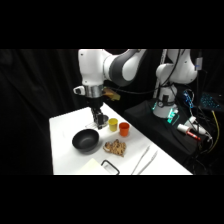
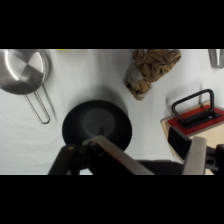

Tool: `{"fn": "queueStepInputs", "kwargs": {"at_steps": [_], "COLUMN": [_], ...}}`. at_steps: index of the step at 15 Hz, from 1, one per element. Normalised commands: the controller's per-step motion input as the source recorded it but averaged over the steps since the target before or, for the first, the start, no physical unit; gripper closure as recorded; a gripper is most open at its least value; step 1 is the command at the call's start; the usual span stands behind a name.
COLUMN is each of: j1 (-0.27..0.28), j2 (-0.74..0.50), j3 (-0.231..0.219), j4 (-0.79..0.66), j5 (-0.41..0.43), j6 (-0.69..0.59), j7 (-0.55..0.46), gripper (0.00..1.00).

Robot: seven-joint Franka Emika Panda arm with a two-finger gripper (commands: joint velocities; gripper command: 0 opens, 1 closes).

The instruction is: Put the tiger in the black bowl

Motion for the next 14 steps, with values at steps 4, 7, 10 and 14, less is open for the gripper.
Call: {"fn": "queueStepInputs", "kwargs": {"at_steps": [4,7,10,14], "j1": [0.196,0.229,0.224,0.220], "j2": [0.13,0.14,0.18,0.22], "j3": [-0.119,-0.153,-0.147,-0.178], "j4": [-0.13,-0.12,-0.06,0.02], "j5": [-0.228,-0.206,-0.108,-0.047], "j6": [0.39,0.26,0.23,0.27], "j7": [0.66,0.49,0.38,0.35], "gripper": [0.00,0.00,0.00,0.00]}}
